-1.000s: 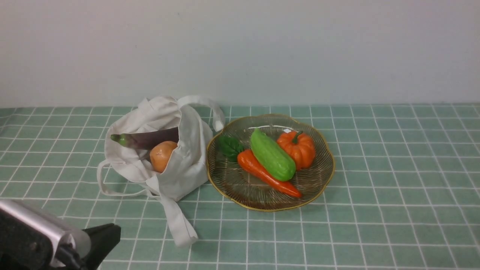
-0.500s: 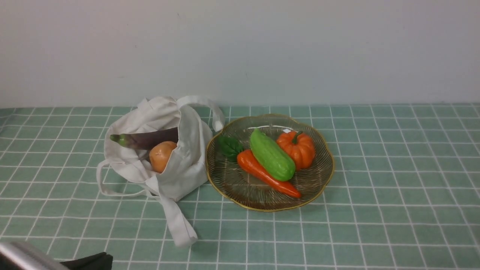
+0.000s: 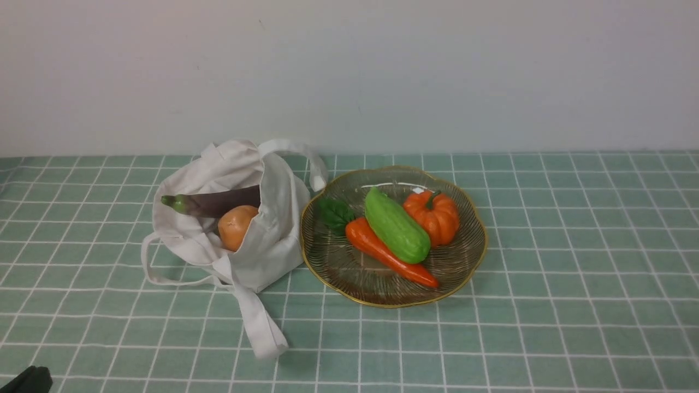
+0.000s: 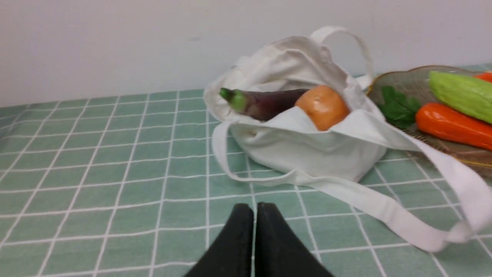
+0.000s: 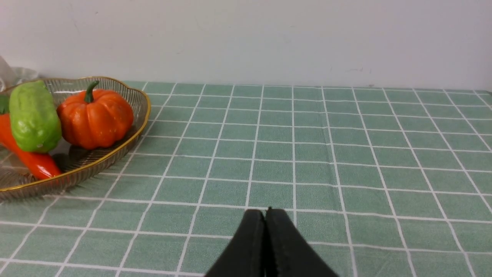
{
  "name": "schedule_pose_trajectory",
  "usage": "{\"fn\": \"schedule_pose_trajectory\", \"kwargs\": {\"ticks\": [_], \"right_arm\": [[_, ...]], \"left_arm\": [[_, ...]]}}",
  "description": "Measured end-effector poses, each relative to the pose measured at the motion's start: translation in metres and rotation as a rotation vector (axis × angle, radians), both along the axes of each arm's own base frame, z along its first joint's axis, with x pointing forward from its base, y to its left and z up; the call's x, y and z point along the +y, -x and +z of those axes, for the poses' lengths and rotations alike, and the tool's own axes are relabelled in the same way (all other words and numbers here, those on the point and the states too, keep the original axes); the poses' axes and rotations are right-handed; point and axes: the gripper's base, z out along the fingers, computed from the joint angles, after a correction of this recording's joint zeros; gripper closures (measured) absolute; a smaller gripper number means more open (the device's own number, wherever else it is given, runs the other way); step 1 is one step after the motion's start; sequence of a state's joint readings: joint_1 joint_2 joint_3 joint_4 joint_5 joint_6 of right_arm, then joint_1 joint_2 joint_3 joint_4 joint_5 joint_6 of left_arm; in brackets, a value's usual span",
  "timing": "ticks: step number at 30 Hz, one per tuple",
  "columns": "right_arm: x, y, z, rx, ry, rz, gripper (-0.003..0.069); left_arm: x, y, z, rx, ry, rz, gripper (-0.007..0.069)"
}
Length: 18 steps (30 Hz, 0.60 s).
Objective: Take vegetables from cloth bag on blue coffee tablecloth place on plate.
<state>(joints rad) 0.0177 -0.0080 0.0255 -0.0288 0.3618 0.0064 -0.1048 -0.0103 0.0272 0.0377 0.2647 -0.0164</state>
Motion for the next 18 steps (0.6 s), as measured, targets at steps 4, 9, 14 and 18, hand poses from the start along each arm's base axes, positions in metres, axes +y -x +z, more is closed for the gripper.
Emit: {"fn": "schedule_pose_trajectory", "kwargs": {"ticks": [4,9,14,18], "right_arm": [[0.0,0.0,0.0,0.0,0.0,0.0,0.0674],[0.0,0.0,0.0,0.0,0.0,0.0,0.0674],[0.0,0.0,0.0,0.0,0.0,0.0,0.0674],[0.0,0.0,0.0,0.0,0.0,0.0,0.0674]], "left_arm": [[0.0012,0.0004,-0.0026,0.026,-0.006,0.02,0.0632],[0.0019,0.0021,-0.0093,0.101,-0.018,0.026,0.0632],[0.002,0.0024,-0.0103,0.113,-0.02,0.026,0.0632],[0.0024,0.0024,-0.0104,0.114,-0.02,0.033,0.0632]]}}
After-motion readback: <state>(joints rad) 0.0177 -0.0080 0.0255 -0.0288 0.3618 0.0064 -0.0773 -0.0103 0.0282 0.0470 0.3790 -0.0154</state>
